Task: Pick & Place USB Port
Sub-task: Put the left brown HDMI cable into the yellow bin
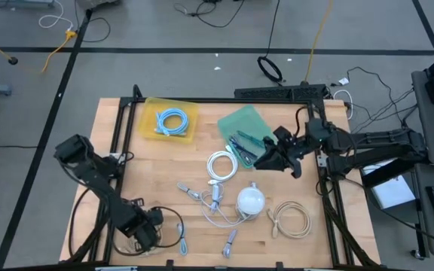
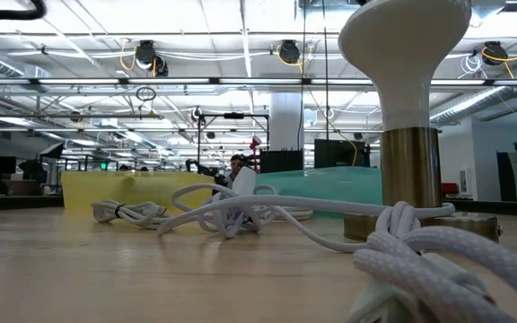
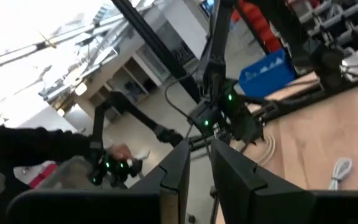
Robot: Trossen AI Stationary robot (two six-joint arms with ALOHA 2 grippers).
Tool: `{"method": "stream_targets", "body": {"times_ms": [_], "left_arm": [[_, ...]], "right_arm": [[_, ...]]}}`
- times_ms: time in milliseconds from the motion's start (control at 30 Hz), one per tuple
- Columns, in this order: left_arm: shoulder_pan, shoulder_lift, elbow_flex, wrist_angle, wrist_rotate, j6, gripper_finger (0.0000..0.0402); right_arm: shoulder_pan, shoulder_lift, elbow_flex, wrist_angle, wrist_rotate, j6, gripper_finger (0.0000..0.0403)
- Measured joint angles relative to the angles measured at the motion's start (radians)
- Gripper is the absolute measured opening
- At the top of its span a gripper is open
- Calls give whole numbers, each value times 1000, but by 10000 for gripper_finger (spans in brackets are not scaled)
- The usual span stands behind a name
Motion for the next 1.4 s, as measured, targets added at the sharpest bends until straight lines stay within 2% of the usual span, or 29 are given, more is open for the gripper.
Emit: {"method": "stream_targets", "body": {"times_ms": [300, 500, 633, 700, 800, 833, 967, 1167, 1267, 1400], "left_arm": [[10, 23, 0, -18, -100, 52, 113], [13, 114, 5, 23, -74, 128, 114], [30, 164, 8, 42, -28, 115, 113], [43, 170, 7, 53, -9, 77, 101], [68, 161, 5, 61, -1, 31, 35], [75, 156, 3, 61, -1, 23, 25], [118, 128, 1, 62, -6, -67, 24], [179, -24, 2, -35, -240, -296, 10], [197, -142, 19, -194, -324, -394, 10], [232, -297, 94, -453, -484, -545, 10]], "right_arm": [[16, -2, 0, -21, 32, -33, 61], [19, -4, 0, -21, 31, -13, 61], [19, -4, 0, -20, 37, 1, 61], [19, -4, 0, -20, 54, 2, 61], [19, -4, 0, -18, 59, 5, 61], [18, -4, 0, -13, 61, 5, 61], [19, -4, 0, -4, 83, 4, 61], [21, -4, 0, -6, 84, 2, 61], [31, -4, 0, -5, 85, 0, 61], [50, -3, 0, -7, 85, -2, 61]]}}
